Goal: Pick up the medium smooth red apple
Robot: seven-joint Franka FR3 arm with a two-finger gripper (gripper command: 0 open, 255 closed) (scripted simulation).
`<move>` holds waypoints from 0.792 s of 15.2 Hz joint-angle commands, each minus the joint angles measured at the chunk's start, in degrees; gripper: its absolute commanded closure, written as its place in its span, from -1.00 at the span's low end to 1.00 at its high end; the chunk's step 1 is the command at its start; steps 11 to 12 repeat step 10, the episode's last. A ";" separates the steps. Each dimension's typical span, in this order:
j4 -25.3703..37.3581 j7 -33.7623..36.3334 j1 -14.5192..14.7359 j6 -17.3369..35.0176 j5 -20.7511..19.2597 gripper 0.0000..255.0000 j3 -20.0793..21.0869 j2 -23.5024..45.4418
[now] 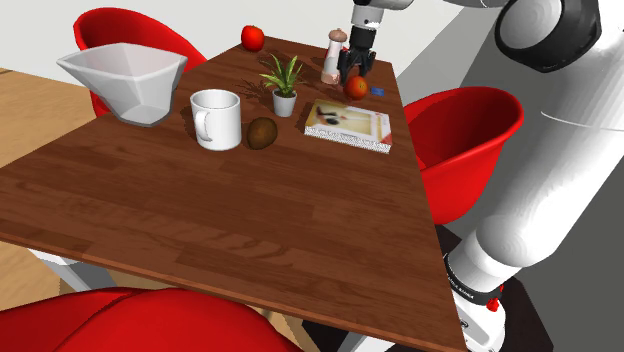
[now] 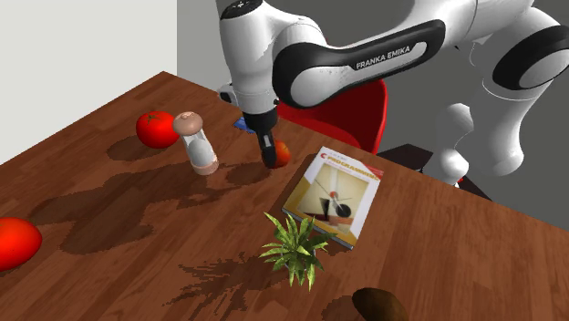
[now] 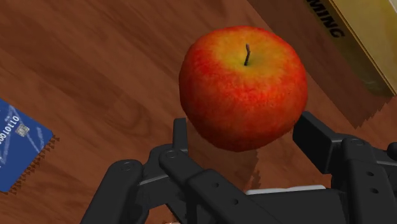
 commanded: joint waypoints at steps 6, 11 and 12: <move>5.80 0.12 -0.15 -5.48 0.02 1.00 -0.06 0.34; 7.84 0.14 -0.22 -7.25 0.06 1.00 -0.08 0.62; 7.84 0.14 -0.22 -7.25 0.06 1.00 -0.08 0.62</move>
